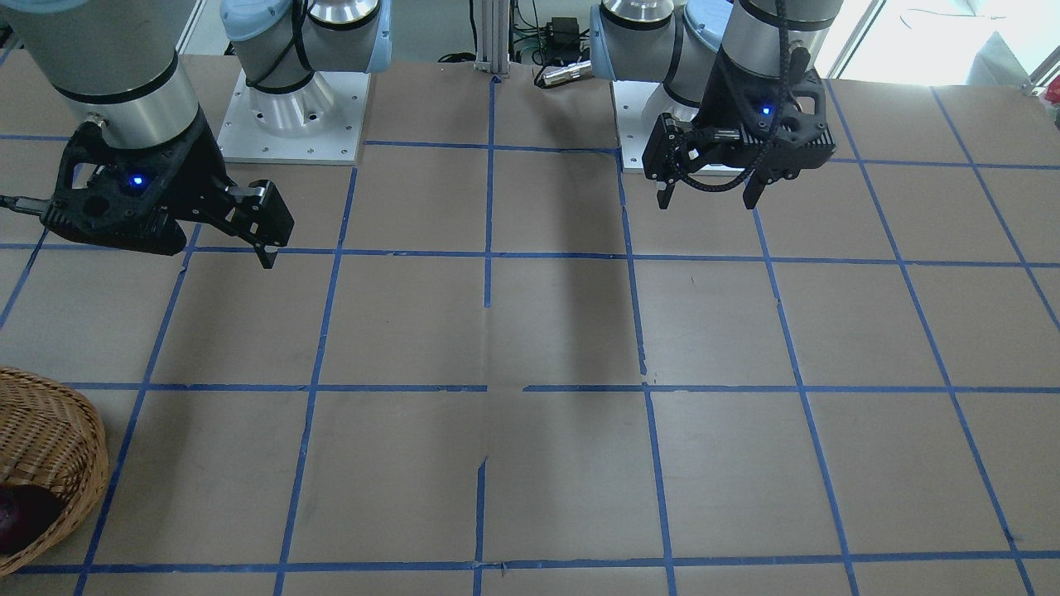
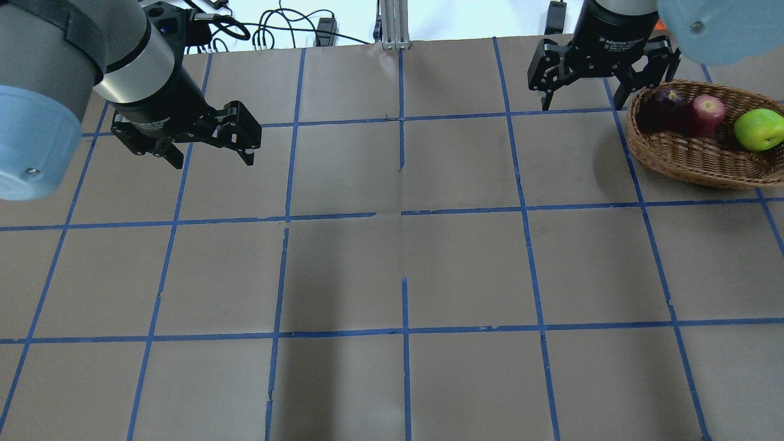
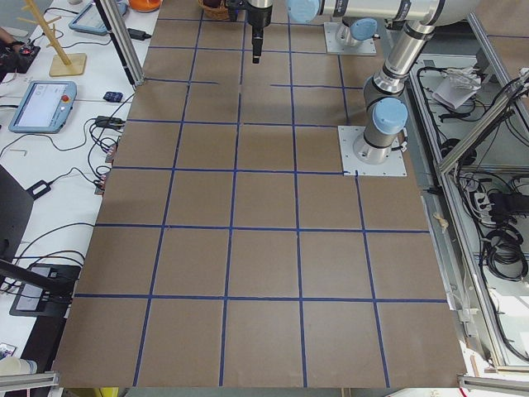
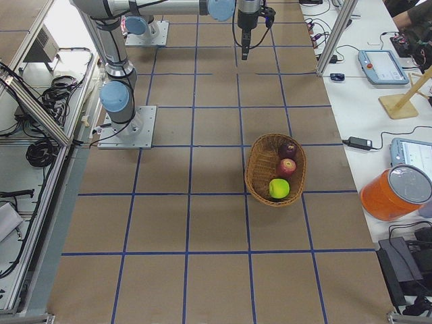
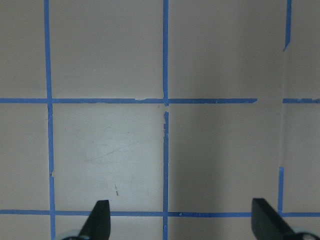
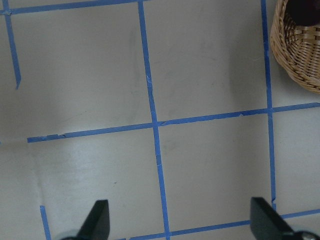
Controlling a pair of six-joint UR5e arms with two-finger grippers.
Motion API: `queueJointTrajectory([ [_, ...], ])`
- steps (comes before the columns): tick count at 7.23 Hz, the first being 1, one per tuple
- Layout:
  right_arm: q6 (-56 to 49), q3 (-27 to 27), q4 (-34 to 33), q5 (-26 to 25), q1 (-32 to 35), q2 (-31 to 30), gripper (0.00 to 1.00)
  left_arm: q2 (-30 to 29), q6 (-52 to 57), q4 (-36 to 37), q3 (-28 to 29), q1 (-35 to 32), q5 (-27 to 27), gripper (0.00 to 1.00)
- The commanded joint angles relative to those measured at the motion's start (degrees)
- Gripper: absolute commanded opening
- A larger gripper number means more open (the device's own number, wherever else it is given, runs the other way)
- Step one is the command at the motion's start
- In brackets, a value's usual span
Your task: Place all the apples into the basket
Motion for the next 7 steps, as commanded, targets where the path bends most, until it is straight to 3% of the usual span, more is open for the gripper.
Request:
queueJointTrajectory([
  [1,-0.13,0.11,0.06,1.4,-0.28,-0.02,1.0,0.1,0.0,0.0,-0.32,0.0,0.0,1.0],
  [7,-0.31,0.02,1.37,2.11,-0.46,-0.37,1.0,0.1,0.0,-0.08,-0.32,0.0,0.0,1.0],
])
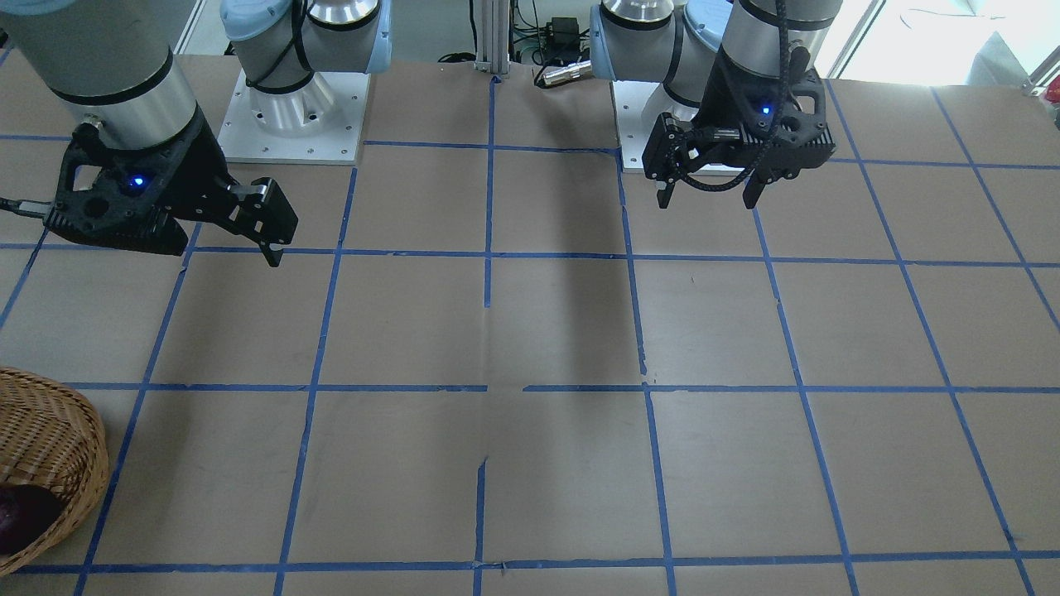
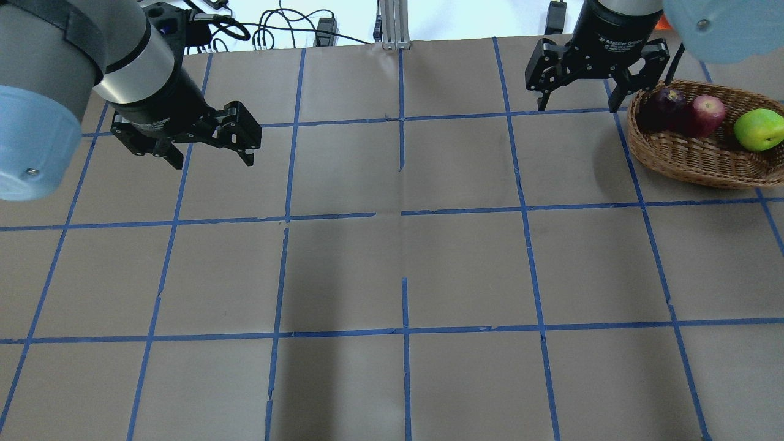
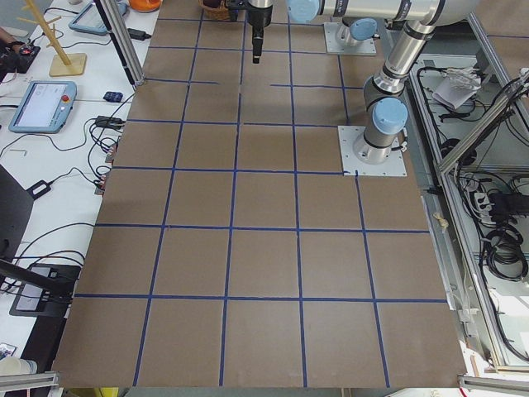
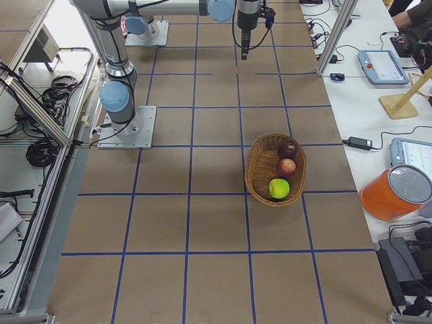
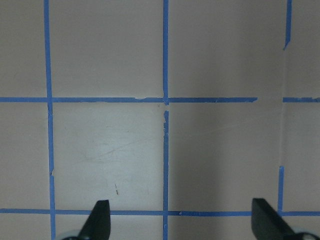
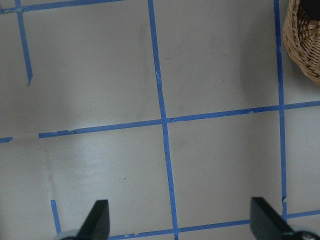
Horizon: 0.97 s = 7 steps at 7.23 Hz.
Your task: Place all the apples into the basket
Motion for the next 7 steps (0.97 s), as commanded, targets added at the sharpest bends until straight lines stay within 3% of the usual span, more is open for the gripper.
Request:
queueJointTrajectory([
  [1,0.09,0.09,0.73,0.12,0.08,-0.57,1.0,-0.02,0.0,0.0,-0.1,0.0,0.0,1.0],
  [7,-0.09,0.18,0.64,-0.31,0.35,-0.75,1.0,0.06,0.0,-0.17,-0.1,-0.09,0.0,1.0],
])
